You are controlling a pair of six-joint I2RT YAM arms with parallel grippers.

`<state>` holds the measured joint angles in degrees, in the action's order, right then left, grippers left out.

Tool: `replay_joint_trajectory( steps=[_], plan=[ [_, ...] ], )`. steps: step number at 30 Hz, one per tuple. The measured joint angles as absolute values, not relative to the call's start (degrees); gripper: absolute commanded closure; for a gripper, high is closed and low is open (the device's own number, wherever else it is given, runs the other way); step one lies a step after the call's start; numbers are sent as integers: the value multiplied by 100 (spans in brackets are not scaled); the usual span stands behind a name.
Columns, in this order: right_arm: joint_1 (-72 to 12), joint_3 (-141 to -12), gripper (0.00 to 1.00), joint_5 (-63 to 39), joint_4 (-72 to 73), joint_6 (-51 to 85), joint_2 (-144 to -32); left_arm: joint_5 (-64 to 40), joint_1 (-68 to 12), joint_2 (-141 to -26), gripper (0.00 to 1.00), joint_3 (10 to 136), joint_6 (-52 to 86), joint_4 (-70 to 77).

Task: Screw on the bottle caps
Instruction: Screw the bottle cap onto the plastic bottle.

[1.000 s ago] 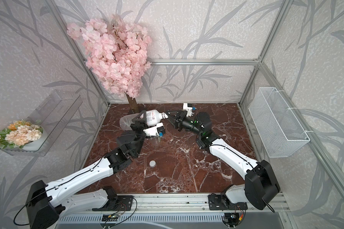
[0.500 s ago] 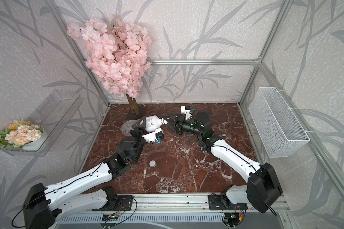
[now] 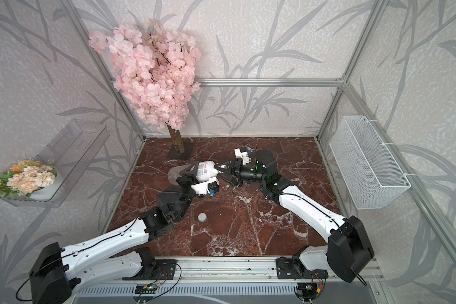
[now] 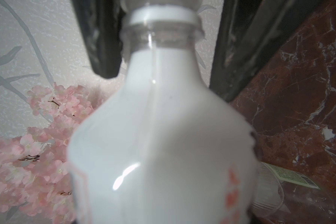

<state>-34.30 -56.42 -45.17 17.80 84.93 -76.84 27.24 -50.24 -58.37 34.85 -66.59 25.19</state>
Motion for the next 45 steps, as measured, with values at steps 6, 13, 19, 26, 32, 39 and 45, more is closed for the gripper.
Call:
replay_joint_trajectory(
  steps=[6, 13, 19, 26, 32, 39, 45],
  plan=[
    [-3026, -5710, 44, -5052, 1033, 8005, -7247, 2176, -5109, -5752, 36, 3334, -6313, 2563],
    [-2449, -6908, 42, -5459, -775, 6302, -6831, 1500, -5157, -5592, 36, 3282, -5972, 2045],
    [-2425, -8455, 42, -5201, -3531, 3649, -6834, 1022, -5054, -5592, 36, 3356, -5623, 1321],
    [-2521, -8554, 42, -3951, -5778, 709, -6521, 325, -4814, -5596, 36, 3754, -5085, 672],
    [-3039, -7992, 41, -3347, -6302, -740, -5857, -449, -4709, -5675, 36, 4403, -4661, -5],
    [-3361, -7780, 40, -2917, -5894, -1492, -5422, -1129, -4709, -5833, 36, 4659, -4469, -403],
    [-3367, -7776, 37, -2799, -5546, -1848, -5522, -1328, -4720, -5872, 36, 4659, -4412, -600]
  ],
)
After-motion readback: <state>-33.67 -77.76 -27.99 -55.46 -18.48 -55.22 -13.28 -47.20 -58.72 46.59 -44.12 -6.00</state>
